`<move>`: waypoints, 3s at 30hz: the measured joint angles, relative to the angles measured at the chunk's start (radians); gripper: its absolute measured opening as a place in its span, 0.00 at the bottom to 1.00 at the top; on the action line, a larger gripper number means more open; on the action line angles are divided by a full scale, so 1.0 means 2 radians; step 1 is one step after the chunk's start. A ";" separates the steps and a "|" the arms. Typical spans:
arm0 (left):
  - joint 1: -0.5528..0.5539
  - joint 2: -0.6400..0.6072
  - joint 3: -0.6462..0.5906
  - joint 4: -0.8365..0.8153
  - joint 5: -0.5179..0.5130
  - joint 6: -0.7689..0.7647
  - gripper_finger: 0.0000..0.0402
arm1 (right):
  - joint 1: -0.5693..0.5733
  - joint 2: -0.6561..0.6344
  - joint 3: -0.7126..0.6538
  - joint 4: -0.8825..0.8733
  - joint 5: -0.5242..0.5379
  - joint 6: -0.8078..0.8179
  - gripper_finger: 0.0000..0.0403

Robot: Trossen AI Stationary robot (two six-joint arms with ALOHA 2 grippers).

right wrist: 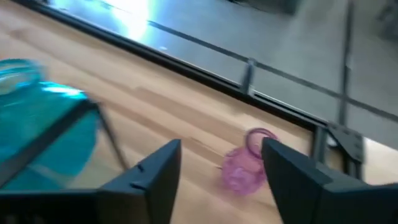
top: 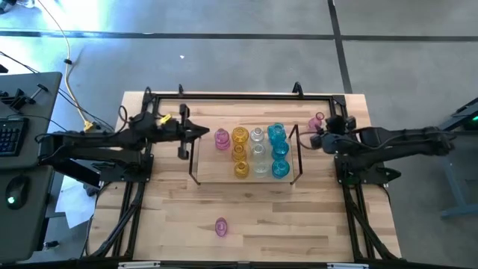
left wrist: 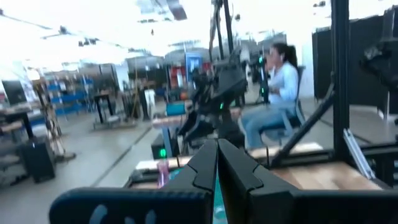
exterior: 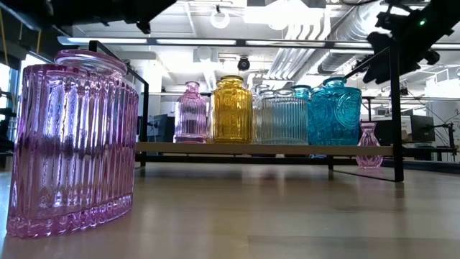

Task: Sort vases onto shelf
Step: Put the top purple vase aligned with the other purple vase on the shelf

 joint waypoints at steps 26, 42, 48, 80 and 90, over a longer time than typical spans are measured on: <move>-0.039 -0.003 -0.031 0.048 0.000 0.006 0.02 | -0.243 0.129 0.000 0.059 -0.132 -0.034 0.64; -0.046 -0.003 -0.031 0.048 0.000 0.006 0.02 | -0.324 0.174 -0.001 0.112 -0.186 -0.103 0.64; -0.046 -0.003 -0.031 0.048 0.000 0.006 0.02 | -0.349 0.175 -0.001 0.130 -0.224 -0.130 0.64; -0.046 -0.003 -0.031 0.048 0.000 0.013 0.02 | -0.401 0.239 -0.001 0.165 -0.247 -0.163 0.52; -0.046 -0.003 -0.031 0.048 0.000 0.013 0.02 | -0.399 0.238 -0.001 0.168 -0.245 -0.182 0.31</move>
